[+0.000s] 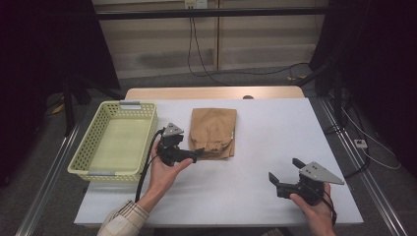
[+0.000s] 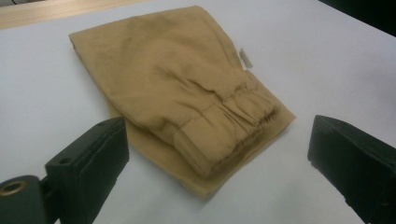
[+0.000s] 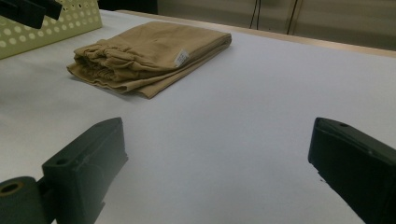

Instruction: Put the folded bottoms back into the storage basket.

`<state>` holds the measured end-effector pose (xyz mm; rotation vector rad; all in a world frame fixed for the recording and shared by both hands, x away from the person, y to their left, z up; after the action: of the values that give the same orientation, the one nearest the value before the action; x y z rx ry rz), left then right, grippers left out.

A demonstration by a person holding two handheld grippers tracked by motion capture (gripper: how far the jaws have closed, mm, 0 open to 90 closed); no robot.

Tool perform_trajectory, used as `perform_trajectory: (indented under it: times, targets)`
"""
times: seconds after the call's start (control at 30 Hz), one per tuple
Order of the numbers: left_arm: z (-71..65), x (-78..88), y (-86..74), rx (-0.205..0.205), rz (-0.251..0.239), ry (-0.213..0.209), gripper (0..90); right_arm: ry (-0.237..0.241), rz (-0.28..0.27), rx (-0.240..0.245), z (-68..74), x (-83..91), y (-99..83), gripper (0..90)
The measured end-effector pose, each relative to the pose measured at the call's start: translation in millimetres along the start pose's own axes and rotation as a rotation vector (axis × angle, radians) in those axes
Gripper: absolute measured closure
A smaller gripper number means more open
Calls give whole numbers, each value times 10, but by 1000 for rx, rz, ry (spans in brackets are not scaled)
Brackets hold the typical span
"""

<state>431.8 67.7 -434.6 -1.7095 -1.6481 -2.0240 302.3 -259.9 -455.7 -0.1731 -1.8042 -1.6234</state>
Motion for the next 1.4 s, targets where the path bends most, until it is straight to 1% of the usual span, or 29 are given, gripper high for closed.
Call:
perform_trajectory:
  times: [0.07, 0.1, 0.2, 0.23, 0.33, 0.4, 0.47, 0.5, 0.53, 0.57, 0.63, 0.67, 0.7, 0.73, 0.8, 0.87, 0.9, 1.0, 1.03, 1.07, 1.1, 1.13, 1.17, 1.2, 1.27, 1.3, 1.33, 1.37, 1.4]
  targets:
    - [6, -26, 27, 9, 2, -10, 65, 3, -1, 2, 0, -5, 2, 41]
    - [15, -37, 36, 12, 10, -7, 65, 3, -1, 2, 0, -5, 2, 41]
    - [27, -81, 56, 75, 6, -69, 72, 3, -1, 0, 2, 1, 2, 41]
    - [40, -93, 60, 76, 13, -76, 75, 3, -1, 0, 2, 1, 2, 41]
    - [87, -139, 99, 103, 12, -71, 75, 4, -1, 1, 1, -4, 2, 42]
    - [105, -148, 108, 103, 15, -65, 75, 4, -1, 2, 3, -3, 3, 42]
    - [149, -194, 145, 126, 7, -66, 77, 4, 0, 2, 4, -3, 1, 43]
    - [149, -194, 145, 126, 7, -66, 83, 3, -1, 2, 1, -2, 1, 43]
    - [177, -225, 177, 114, 8, -52, 90, 1, -1, 1, 0, 0, 2, 44]
    - [177, -225, 177, 114, 8, -52, 97, 1, -1, 1, 0, 0, 2, 44]
    - [184, -250, 217, 81, -3, -15, 112, 0, -2, -1, -4, -3, 1, 44]
    - [175, -274, 234, 87, -15, -17, 113, 2, 0, -2, -2, -6, -2, 44]
    - [170, -319, 249, 79, 0, -28, 116, 2, 0, 0, -2, -8, -2, 44]
    - [170, -319, 249, 79, 0, -28, 122, 2, 0, 0, -2, -8, -2, 44]
    - [191, -353, 260, 58, 18, 2, 134, 4, 0, 3, 6, -9, 1, 44]
    - [220, -374, 278, 59, 20, 13, 157, 4, 0, 5, 8, -8, 1, 44]
    - [229, -390, 292, 74, 15, 4, 157, 3, 1, 7, 8, -9, 0, 44]
    - [290, -432, 324, 88, 28, 14, 176, 2, 2, 8, 7, -13, -1, 44]
    - [308, -450, 332, 66, 52, 31, 176, 2, 2, 8, 7, -13, -1, 44]
    - [309, -474, 340, 48, 72, 71, 176, 0, 1, 12, 6, -11, -1, 44]
    - [321, -485, 343, 28, 78, 109, 176, 0, 1, 12, 6, -11, -1, 44]
    - [339, -484, 335, 24, 92, 111, 176, 2, 1, 13, 9, -10, -2, 44]
    - [346, -505, 339, 46, 80, 99, 182, 2, 1, 14, 8, -12, -3, 44]
    - [387, -502, 345, 63, 82, 94, 189, 2, 5, 12, 9, -15, -5, 44]
    - [415, -494, 354, 71, 73, 93, 189, 3, 8, 9, 9, -18, -7, 44]
    - [491, -474, 369, 83, 79, 97, 189, 4, 6, 10, 14, -17, -5, 44]
    - [525, -475, 382, 100, 76, 96, 189, 3, 6, 11, 14, -17, -4, 43]
    - [525, -475, 382, 100, 76, 96, 191, 3, 6, 11, 14, -17, -4, 43]
    - [556, -483, 397, 112, 77, 94, 191, 3, 7, 10, 15, -19, -4, 44]
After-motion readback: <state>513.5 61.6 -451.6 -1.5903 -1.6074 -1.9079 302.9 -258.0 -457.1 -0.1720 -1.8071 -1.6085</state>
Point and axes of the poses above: each handheld gripper's, and its own axes: x roughly backward along the jaws, y roughly out of its top, z roughly to its left, the point moved 5 cm from there along -x, roughly forward along the jaws, and after that the axes turned 12 degrees about z, right-handed, at the moved point
